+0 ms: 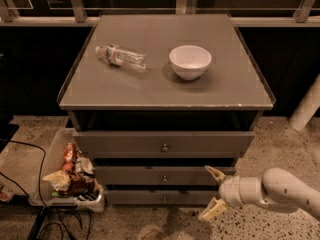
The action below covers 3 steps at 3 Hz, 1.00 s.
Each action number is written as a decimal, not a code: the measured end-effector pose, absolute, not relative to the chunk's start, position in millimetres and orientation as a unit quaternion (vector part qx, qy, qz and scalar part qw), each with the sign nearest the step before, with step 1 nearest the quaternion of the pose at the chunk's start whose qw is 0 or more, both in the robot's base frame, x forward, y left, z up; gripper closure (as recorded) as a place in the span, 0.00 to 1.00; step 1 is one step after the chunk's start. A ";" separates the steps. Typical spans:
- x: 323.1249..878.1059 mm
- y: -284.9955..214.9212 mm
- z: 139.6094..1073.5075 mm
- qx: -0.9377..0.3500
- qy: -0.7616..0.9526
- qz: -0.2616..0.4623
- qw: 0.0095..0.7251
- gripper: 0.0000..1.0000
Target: Open middle drawer
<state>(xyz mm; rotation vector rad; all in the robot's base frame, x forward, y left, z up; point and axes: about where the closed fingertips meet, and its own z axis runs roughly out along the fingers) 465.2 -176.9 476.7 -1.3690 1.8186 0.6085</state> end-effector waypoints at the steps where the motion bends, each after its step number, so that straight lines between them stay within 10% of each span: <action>1: 493.6 -172.5 475.9 -0.537 0.699 0.218 0.419 0.00; 3: 526.7 -181.6 455.0 -0.532 0.710 0.155 0.434 0.00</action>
Offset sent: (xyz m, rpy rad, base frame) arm 0.0765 -0.0050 -0.0152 -0.0296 -0.1981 -0.1118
